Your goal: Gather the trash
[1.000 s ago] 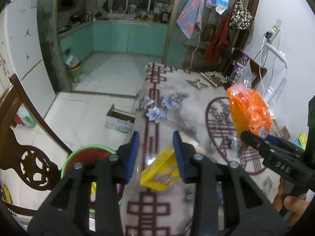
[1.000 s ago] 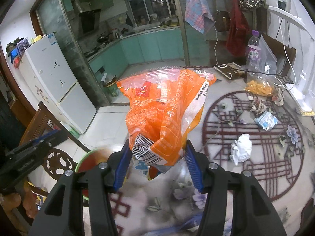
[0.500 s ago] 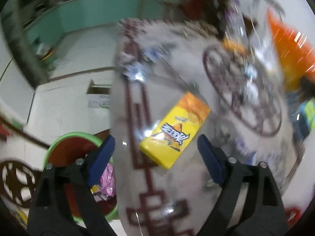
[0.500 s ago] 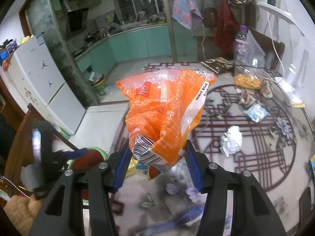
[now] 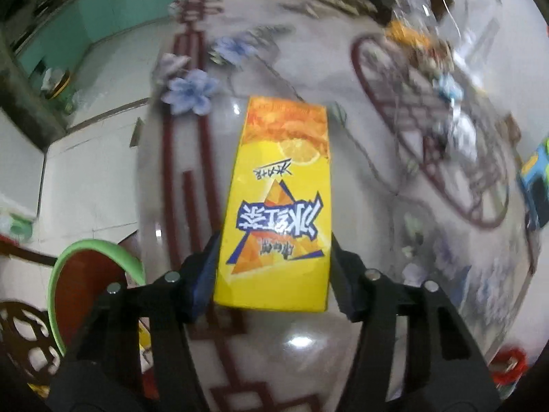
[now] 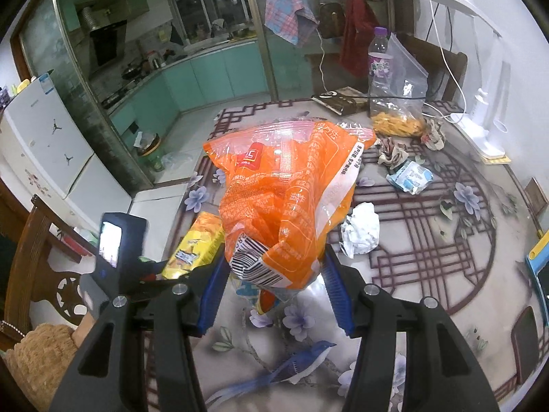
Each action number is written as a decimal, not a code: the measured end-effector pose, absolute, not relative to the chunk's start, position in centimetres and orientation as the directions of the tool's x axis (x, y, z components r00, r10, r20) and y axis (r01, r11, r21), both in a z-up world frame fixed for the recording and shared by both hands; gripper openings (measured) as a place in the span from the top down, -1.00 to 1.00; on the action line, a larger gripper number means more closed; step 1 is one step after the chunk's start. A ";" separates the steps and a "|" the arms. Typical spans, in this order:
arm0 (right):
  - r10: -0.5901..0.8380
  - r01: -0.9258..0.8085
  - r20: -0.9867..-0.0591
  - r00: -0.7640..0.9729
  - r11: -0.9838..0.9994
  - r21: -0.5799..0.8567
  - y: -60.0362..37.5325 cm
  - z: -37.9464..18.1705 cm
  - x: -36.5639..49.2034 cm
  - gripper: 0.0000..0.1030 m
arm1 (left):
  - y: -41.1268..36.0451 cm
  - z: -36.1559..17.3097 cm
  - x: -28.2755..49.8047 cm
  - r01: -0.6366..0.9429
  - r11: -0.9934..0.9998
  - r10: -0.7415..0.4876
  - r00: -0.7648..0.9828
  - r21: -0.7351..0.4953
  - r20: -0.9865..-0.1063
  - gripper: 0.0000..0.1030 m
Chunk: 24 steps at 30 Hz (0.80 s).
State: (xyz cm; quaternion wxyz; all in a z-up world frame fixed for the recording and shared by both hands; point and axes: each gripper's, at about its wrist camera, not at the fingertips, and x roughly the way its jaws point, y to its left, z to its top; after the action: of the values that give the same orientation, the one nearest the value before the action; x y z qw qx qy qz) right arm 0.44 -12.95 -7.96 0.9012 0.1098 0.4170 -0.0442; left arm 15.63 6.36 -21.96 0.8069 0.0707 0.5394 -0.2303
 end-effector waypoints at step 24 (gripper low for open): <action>0.220 -0.122 -0.756 0.616 0.975 0.185 1.7 -8.4 5.2 -0.01 | 24.8 -10.4 10.1 0.070 0.985 -0.166 0.608 -0.156 -0.777 -0.07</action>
State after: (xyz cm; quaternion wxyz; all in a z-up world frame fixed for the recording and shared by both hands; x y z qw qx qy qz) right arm 5.19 1.73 -8.36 0.8971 0.0576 0.4276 0.0954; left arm 10.08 24.81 -10.36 0.8949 -0.0549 0.4380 -0.0659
